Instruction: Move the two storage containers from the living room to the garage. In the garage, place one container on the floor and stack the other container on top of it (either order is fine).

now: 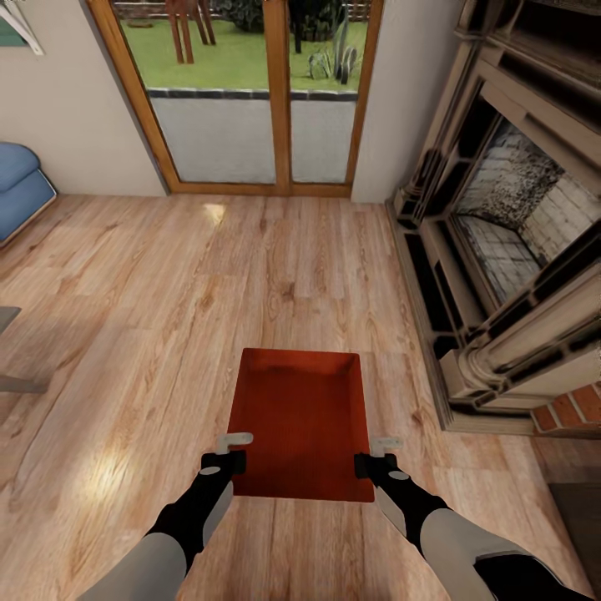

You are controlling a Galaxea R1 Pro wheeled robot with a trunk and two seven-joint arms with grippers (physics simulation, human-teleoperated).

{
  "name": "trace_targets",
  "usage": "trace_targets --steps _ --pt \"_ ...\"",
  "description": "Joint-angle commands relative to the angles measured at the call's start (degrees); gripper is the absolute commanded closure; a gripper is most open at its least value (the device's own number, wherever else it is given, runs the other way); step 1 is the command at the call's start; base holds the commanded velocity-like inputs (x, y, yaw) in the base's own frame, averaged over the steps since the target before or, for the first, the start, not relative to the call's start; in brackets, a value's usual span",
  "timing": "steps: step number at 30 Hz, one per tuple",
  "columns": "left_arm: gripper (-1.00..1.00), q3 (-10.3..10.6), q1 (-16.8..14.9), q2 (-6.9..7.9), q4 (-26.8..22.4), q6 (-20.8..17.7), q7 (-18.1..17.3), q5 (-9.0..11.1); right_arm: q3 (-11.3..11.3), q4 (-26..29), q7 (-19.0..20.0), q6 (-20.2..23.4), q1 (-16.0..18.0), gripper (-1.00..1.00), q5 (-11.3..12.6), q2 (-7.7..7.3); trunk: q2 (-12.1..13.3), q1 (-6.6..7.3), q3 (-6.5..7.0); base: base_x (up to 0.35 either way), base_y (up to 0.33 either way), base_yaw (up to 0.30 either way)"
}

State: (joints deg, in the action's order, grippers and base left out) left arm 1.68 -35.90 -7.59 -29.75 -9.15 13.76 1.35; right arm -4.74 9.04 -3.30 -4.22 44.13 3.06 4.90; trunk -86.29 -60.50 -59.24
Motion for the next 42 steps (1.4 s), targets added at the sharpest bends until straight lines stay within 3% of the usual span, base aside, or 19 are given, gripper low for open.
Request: trace_targets --steps 1,42 --pt "1.0 0.24 0.04 0.25 0.13 -0.47 0.86 0.01 -0.34 0.1 -0.39 -2.28 0.08 1.0 -0.07 -0.05 0.4 0.23 0.16 0.0 0.0 0.0" --pt "1.0 0.19 0.04 0.3 0.29 -0.43 0.83 0.06 -0.31 0.01 -0.39 -2.2 0.08 1.0 0.02 -0.07 16.84 9.23 7.52 0.0 0.0 0.0"
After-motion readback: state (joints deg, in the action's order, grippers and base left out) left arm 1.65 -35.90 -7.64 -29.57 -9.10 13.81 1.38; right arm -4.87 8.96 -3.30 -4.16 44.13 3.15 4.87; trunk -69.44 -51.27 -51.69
